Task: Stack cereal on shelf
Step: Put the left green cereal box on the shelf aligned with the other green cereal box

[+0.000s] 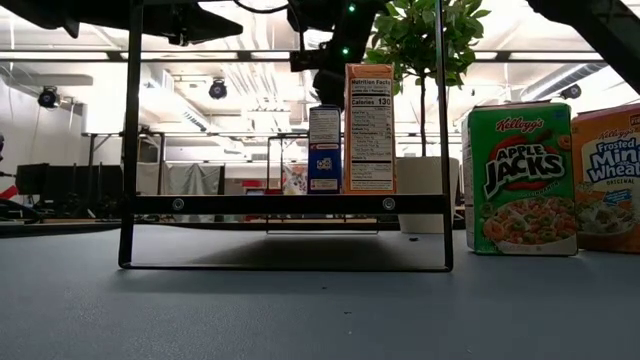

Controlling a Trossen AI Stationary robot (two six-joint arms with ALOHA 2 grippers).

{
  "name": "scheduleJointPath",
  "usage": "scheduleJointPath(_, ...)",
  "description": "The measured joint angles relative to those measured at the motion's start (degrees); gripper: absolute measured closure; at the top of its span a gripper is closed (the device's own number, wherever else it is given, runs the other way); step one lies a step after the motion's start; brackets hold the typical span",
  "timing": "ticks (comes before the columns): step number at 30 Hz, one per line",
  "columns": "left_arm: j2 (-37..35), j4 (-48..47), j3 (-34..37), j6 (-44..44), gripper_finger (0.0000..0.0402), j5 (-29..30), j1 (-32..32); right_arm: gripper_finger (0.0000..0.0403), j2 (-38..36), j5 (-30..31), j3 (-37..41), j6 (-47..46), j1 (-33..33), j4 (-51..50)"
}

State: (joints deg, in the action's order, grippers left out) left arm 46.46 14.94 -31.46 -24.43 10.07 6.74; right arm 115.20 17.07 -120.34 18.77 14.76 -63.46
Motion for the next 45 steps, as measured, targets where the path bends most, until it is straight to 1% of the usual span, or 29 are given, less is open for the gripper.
scheduleJointPath(3,0.00,0.00,0.01,-0.02,0.0402,0.00,0.00,0.0394,0.00,1.00,-0.69,0.19,-0.26,0.13)
scheduleJointPath(10,0.00,-0.02,0.00,-0.09,0.0402,0.00,0.00,0.0394,0.00,0.39,-2.29,0.24,-0.26,0.56)
scheduleJointPath(12,0.00,-0.04,0.00,-0.13,0.0402,0.00,0.00,0.0394,0.00,-2.36,-2.29,0.22,-0.20,1.46)
scheduleJointPath(15,0.00,-0.04,0.00,-0.13,0.0402,0.00,0.00,0.0394,0.02,-9.87,-2.24,0.24,-0.23,2.70)
scheduleJointPath(17,0.00,-0.17,0.01,-0.15,0.0402,0.00,0.00,0.0394,0.02,-11.46,-1.73,0.29,-0.29,3.16)
scheduleJointPath(27,0.00,-0.63,0.00,-0.46,0.0402,0.00,-0.02,0.0394,0.13,-10.94,2.54,0.61,0.13,6.25)
scheduleJointPath(34,0.00,-0.63,0.00,-0.46,0.0402,0.00,-0.02,0.0394,0.11,-10.31,2.77,0.70,0.18,5.69)
scheduleJointPath(38,0.00,-0.65,0.00,-0.46,0.0402,0.00,-0.02,0.0394,0.11,-7.84,2.78,0.73,0.18,5.05)
scheduleJointPath(45,0.00,-0.97,0.00,-0.59,0.0402,0.00,-0.02,0.0394,0.11,-7.92,2.04,0.72,0.18,5.03)
